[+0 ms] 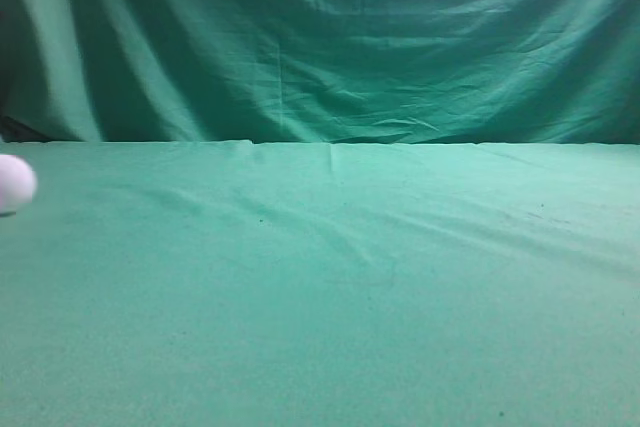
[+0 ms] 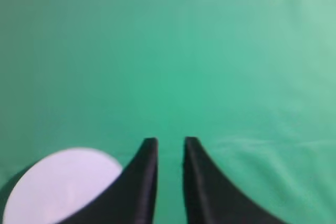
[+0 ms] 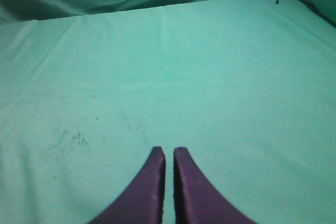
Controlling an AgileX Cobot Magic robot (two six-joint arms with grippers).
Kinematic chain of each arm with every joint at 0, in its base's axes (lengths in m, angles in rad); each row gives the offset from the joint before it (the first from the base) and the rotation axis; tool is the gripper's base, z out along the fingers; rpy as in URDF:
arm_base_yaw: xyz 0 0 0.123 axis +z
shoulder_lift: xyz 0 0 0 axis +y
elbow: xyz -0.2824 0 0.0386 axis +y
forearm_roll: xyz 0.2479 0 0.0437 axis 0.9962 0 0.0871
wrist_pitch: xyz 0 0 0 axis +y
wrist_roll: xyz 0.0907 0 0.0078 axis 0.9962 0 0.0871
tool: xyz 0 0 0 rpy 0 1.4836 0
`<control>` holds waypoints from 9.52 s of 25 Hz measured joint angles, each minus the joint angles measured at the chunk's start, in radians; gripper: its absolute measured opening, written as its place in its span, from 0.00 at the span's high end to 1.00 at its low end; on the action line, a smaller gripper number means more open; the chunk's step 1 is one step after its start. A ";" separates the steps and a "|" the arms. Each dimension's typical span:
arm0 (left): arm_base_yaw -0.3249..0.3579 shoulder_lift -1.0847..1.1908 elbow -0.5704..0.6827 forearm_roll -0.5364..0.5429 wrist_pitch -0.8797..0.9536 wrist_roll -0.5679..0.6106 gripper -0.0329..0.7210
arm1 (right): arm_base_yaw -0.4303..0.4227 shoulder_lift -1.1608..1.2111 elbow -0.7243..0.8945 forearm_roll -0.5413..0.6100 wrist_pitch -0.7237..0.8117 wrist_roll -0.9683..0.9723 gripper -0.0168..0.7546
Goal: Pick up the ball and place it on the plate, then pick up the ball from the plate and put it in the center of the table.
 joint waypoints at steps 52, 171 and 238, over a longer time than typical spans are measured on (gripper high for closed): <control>-0.229 -1.492 1.200 -0.208 -0.551 0.370 0.96 | 0.000 0.257 -0.401 0.183 0.118 -0.166 0.91; -0.229 -1.492 1.211 -0.192 -0.567 0.372 0.96 | 0.697 1.914 -2.221 0.006 0.879 -0.061 0.98; -0.229 -1.492 1.211 -0.192 -0.567 0.372 0.96 | 0.072 0.000 -0.001 -0.016 -0.069 0.000 0.98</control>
